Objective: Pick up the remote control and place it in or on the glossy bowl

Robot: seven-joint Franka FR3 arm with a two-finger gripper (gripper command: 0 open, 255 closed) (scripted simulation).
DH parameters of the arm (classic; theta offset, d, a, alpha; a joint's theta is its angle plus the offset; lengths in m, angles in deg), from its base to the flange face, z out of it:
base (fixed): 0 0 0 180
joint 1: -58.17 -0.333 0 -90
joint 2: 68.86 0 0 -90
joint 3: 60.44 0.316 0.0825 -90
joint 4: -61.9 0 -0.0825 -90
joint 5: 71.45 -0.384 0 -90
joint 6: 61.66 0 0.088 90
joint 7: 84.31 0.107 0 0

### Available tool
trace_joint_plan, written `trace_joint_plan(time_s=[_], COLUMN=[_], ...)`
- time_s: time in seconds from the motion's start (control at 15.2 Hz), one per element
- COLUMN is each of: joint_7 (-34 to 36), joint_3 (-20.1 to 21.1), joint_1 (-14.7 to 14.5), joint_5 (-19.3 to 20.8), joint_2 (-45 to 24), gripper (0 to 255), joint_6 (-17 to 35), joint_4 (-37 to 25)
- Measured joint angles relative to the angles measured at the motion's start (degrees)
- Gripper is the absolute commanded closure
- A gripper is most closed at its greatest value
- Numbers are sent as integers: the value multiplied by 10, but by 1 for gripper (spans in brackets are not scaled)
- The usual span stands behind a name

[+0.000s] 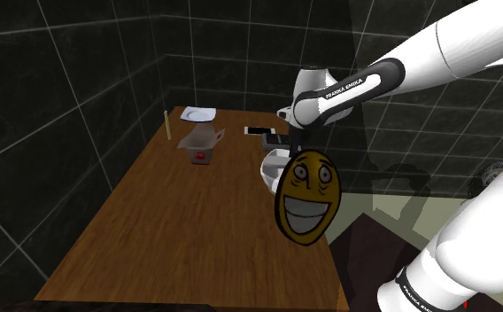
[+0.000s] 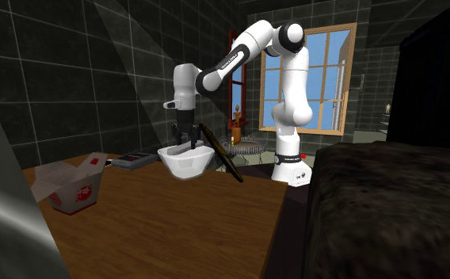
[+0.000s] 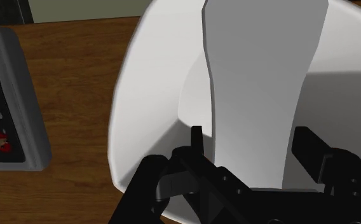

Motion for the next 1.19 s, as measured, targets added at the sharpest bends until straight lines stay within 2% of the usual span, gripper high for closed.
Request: trace_joint_plan(time_s=[0.13,0.2,0.59,0.92,1.19], joint_7=[0,0,0,0,-1], joint_3=[0,0,0,2,1], joint_1=[0,0,-1,-2,-1], joint_5=[0,0,0,-2,-2], joint_2=[0,0,-2,34,39], gripper=[255,0,0,0,0], joint_6=[0,0,0,-66,-75], joint_4=[0,0,1,-30,-34])
